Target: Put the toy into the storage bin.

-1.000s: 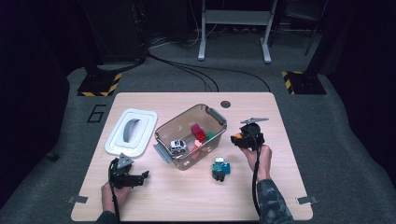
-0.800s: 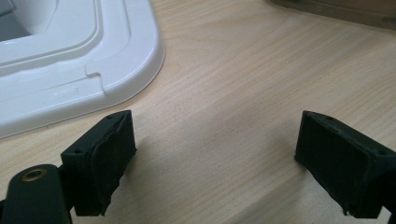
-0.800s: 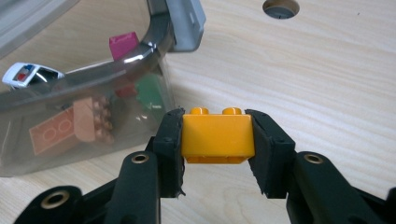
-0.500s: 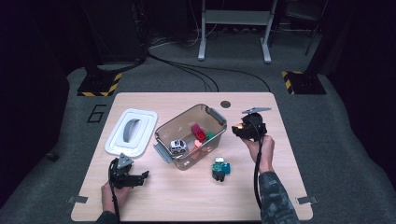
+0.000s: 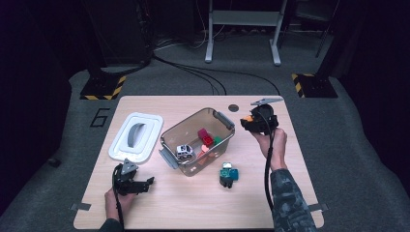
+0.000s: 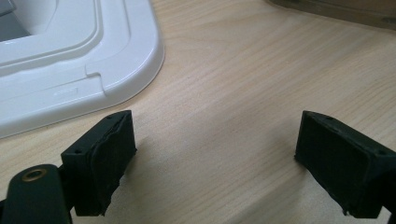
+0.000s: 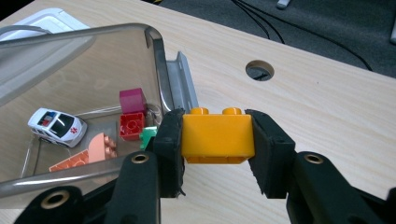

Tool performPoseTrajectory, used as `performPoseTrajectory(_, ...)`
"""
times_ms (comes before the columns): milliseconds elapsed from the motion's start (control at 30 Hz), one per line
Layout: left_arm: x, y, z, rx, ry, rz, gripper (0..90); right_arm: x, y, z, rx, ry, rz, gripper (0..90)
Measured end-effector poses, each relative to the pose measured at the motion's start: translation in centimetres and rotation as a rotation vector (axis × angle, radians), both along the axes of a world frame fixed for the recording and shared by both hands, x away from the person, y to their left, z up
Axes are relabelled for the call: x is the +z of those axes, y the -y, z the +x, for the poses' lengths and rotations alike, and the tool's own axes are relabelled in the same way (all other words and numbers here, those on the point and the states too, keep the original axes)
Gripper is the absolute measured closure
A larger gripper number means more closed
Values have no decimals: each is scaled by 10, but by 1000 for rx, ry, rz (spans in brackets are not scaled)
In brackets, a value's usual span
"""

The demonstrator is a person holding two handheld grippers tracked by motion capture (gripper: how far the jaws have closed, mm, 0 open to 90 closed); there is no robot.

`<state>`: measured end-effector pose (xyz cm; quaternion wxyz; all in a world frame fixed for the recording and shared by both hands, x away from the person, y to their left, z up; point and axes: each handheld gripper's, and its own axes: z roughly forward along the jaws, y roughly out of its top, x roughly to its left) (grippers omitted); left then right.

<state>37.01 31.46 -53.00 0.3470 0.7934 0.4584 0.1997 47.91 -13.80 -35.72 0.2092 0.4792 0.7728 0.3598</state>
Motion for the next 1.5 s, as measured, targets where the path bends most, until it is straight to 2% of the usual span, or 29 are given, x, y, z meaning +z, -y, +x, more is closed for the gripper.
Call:
performPoseTrajectory(267, 0, 0, 0, 1, 0, -1, 119, 13, -14, 4, 37, 23, -13, 589)
performPoseTrajectory(533, 0, 0, 0, 0, 0, -1, 119, 18, -39, 5, 96, 16, -18, 590)
performPoseTrajectory(633, 0, 0, 0, 0, 0, 0, 119, 16, -49, 6, 129, 16, -19, 589)
performPoseTrajectory(833, 0, 0, 0, 0, 10, 1, 119, 8, -65, 4, 171, -23, -23, 589)
performPoseTrajectory(1033, 0, 0, 0, 0, 10, 1, 120, -2, -78, 1, 222, -55, -49, 589)
performPoseTrajectory(1300, -1, 0, 0, 0, 10, 0, 120, -18, -79, -5, 232, -102, -63, 588)
performPoseTrajectory(1500, -1, 0, 0, 0, 10, 1, 120, -25, -75, -9, 238, -110, -65, 588)
